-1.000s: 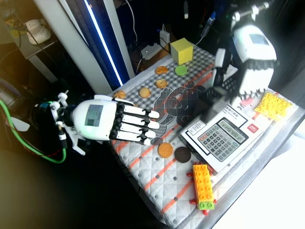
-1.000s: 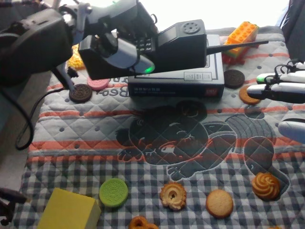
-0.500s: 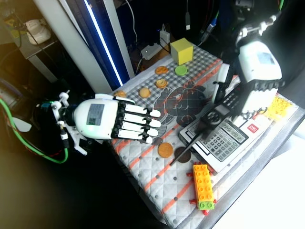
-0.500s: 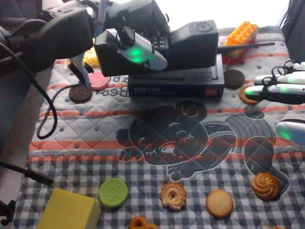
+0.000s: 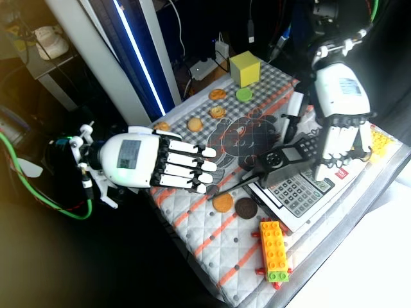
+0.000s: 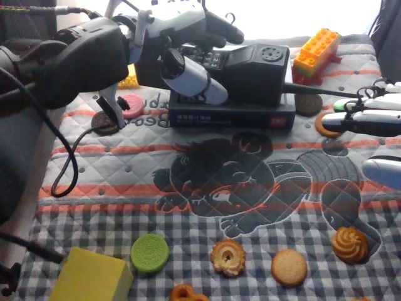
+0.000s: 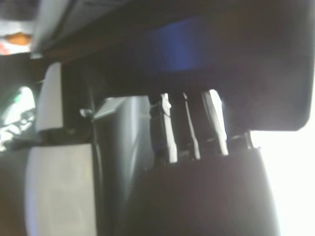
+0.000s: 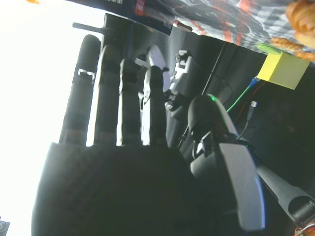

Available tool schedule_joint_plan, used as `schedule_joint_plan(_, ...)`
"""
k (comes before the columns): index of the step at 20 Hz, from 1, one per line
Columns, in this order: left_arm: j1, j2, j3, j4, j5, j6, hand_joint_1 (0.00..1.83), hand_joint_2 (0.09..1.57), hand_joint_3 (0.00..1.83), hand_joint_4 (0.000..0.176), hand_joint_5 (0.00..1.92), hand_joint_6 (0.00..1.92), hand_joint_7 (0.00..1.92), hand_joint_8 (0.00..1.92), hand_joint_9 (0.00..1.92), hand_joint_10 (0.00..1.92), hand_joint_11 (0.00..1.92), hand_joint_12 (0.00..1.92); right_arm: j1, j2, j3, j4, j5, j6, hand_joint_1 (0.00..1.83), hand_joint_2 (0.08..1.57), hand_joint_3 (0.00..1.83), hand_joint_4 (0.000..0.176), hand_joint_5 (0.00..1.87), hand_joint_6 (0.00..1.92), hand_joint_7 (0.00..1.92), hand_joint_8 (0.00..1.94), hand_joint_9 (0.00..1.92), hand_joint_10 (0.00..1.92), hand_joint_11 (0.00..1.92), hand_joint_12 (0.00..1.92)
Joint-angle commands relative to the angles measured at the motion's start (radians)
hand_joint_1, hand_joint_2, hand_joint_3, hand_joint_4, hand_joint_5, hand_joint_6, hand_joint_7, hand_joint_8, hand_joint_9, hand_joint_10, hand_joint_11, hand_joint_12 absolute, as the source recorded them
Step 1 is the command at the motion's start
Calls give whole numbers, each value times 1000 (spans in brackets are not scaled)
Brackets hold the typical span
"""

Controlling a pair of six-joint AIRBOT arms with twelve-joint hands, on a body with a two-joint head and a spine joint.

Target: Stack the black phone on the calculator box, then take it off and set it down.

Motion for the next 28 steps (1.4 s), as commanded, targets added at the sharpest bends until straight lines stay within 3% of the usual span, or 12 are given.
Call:
schedule_joint_plan(1,-8,23,-10,9,-151,-5,842,942,0,149,313,0,359,0,374,0,0,988,13,2,4,23,122,13,203,1466,0,62,407,3,392,4,484,6,353,641)
schedule_joint_plan(4,-9,88,-98,42,-228,-5,721,887,0,176,210,0,271,0,330,0,0,974,13,5,-1,15,156,26,249,1458,0,96,413,1,404,2,475,1,328,656)
schedule_joint_plan(6,-10,118,-139,62,-279,-6,762,873,0,176,141,1,191,1,290,1,0,847,13,14,-10,15,182,26,188,1468,0,49,424,1,387,0,441,1,280,577)
schedule_joint_plan(13,81,301,-301,161,-473,-252,758,873,0,176,132,3,118,1,72,4,0,245,13,43,-27,25,249,26,189,1421,1,24,422,0,393,0,474,1,399,383)
schedule_joint_plan(14,106,327,-326,175,-512,-289,734,862,0,176,125,1,129,1,94,3,0,399,13,47,-27,30,260,26,196,1413,0,29,401,0,389,0,437,0,355,347)
schedule_joint_plan(16,191,407,-416,180,-621,-312,687,831,0,165,163,3,160,3,132,3,0,485,14,52,-27,43,296,26,423,1318,0,96,412,4,385,1,353,0,182,375)
schedule_joint_plan(18,278,473,-491,179,-703,-312,722,828,0,164,148,2,151,2,100,3,0,381,36,51,-27,62,312,8,409,1307,0,96,401,0,375,0,304,0,127,354)
schedule_joint_plan(20,359,518,-551,170,-755,-313,770,815,1,144,70,0,95,2,30,0,0,98,67,39,-18,81,304,-16,388,1258,0,134,334,0,317,0,286,0,158,357)
schedule_joint_plan(21,392,532,-572,158,-774,-313,746,831,8,157,23,0,37,0,5,0,0,19,87,29,-8,83,296,-16,427,1240,0,127,328,0,301,1,288,1,169,357)
schedule_joint_plan(22,433,543,-592,139,-808,-313,728,829,6,126,31,7,31,2,0,0,0,3,116,16,5,82,278,-16,511,1199,0,132,305,1,256,1,226,0,105,325)
schedule_joint_plan(26,529,557,-609,68,-880,-319,793,804,0,88,103,8,94,7,37,7,32,15,263,-63,82,51,121,-20,655,993,0,176,166,0,159,3,196,6,171,219)
schedule_joint_plan(28,548,562,-618,68,-894,-330,807,806,0,79,103,6,97,6,45,9,51,24,317,-105,121,31,54,-20,608,991,0,176,141,0,154,0,176,1,124,192)
